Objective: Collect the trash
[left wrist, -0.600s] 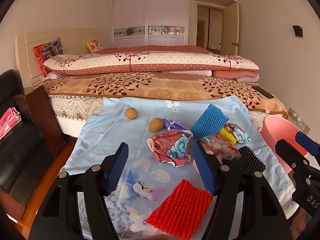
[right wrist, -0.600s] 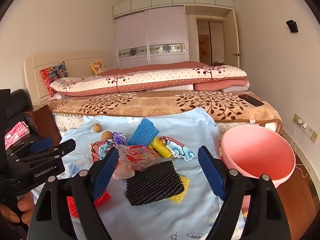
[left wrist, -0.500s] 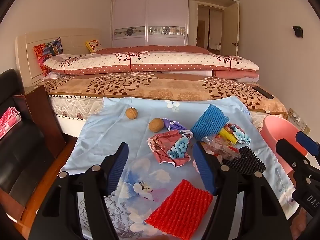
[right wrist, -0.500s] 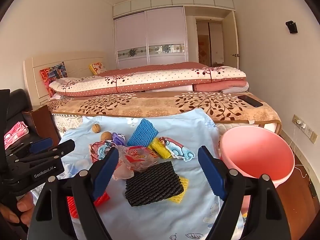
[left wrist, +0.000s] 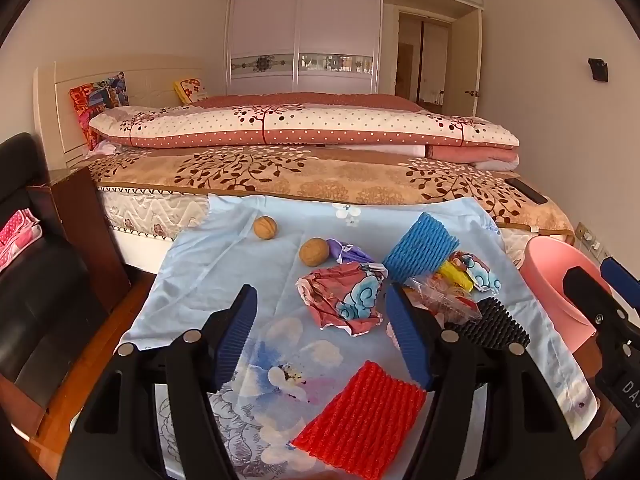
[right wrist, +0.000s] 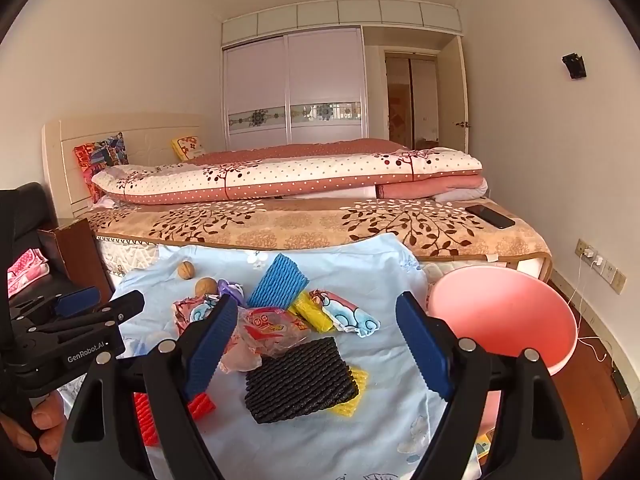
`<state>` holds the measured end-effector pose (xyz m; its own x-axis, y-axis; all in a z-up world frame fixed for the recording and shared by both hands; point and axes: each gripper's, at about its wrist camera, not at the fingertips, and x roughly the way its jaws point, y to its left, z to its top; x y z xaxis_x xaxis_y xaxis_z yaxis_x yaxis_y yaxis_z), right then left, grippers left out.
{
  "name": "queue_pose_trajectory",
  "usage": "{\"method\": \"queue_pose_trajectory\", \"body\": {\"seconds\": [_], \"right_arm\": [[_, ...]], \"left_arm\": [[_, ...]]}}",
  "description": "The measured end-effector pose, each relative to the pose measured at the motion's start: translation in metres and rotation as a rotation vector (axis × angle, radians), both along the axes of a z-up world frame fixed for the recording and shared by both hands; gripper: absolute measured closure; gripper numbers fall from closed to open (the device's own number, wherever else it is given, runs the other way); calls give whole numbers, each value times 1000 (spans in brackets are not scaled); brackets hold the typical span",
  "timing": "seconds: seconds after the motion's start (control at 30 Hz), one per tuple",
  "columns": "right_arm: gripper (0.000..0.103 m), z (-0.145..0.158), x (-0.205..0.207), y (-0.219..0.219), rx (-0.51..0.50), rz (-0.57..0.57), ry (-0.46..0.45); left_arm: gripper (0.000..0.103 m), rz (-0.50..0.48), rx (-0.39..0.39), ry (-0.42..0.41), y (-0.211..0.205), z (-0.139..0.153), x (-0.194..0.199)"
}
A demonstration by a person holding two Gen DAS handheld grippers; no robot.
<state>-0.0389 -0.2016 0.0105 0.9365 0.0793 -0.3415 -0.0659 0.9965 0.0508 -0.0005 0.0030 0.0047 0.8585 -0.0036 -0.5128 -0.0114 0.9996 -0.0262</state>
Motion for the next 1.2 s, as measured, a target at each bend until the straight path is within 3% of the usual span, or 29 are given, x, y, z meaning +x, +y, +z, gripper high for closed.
{"method": "queue_pose_trajectory", "body": {"seconds": [1.2], "right_arm": [[23, -5, 2, -1, 12, -18, 44]], "left_arm": [[36, -4, -16, 4, 0, -4, -1]]}}
